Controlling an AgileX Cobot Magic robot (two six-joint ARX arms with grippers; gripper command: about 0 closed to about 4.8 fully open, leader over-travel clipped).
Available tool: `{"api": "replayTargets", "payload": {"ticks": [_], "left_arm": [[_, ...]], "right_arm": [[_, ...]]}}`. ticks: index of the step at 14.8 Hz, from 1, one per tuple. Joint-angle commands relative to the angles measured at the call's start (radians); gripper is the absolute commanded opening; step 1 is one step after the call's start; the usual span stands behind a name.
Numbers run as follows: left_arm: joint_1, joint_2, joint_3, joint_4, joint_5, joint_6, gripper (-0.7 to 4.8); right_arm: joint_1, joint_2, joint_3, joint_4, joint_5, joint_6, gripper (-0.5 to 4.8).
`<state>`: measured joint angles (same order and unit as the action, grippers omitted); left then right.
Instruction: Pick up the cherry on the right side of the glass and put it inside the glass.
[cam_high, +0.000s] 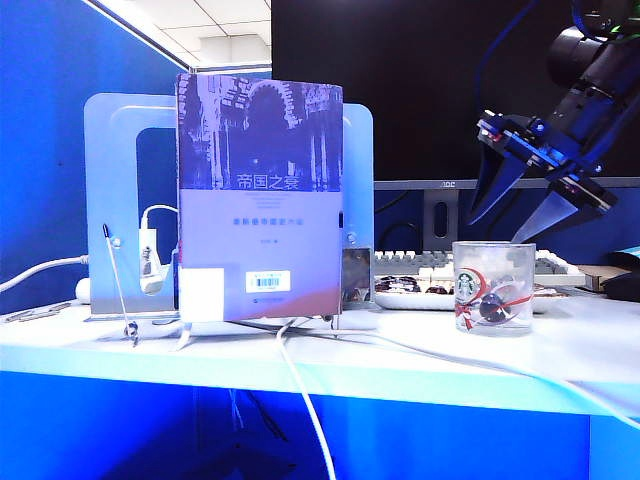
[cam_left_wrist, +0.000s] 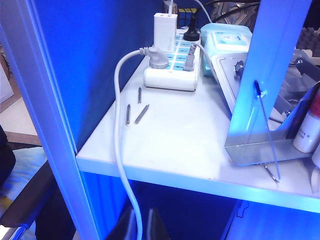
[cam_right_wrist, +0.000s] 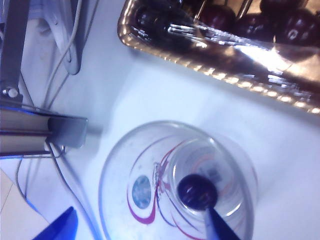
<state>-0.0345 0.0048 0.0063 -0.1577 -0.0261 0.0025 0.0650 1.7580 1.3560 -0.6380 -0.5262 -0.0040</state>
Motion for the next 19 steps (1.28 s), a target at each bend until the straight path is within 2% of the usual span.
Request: {"api": "replayTargets", "payload": {"ticks": [1, 3, 4, 5, 6, 11, 12, 19], "left_arm": [[0.001, -0.003, -0.001, -0.013, 0.004, -0.003, 0.53], [0.001, -0.003, -0.001, -0.013, 0.005, -0.003, 0.53], [0.001, -0.003, -0.001, -0.013, 0.004, -0.003, 0.53], [0.001, -0.003, -0.001, -0.013, 0.005, -0.003, 0.53], [0.001, -0.003, -0.001, -0.013, 0.004, -0.003, 0.53], [0.001, -0.003, -0.001, -0.013, 0.004, -0.003, 0.53], [0.000, -0.003, -0.001, -0.013, 0.004, -0.003, 0.53], [0.000, -0.003, -0.001, -0.013, 0.005, -0.003, 0.53]], "right_arm": [[0.001, -0.011, 0.045, 0.007, -0.004, 0.000, 3.31], [0.001, -0.035, 0.099, -0.005, -0.003, 0.000, 1.93], [0.001, -0.057, 0.116, -0.002, -0.003, 0.000, 0.91], [0.001, -0.084, 0.135, -0.001, -0.003, 0.000, 0.30], [0.001, -0.105, 0.151, -0.001, -0.003, 0.000, 0.03], [0.000, -0.283, 0.201, 0.018, 0.008, 0.000, -0.01], [-0.001, -0.411, 0.201, 0.018, 0.066, 0.000, -0.01], [-0.001, -0.814, 0.201, 0.002, 0.217, 0.000, -0.01]]}}
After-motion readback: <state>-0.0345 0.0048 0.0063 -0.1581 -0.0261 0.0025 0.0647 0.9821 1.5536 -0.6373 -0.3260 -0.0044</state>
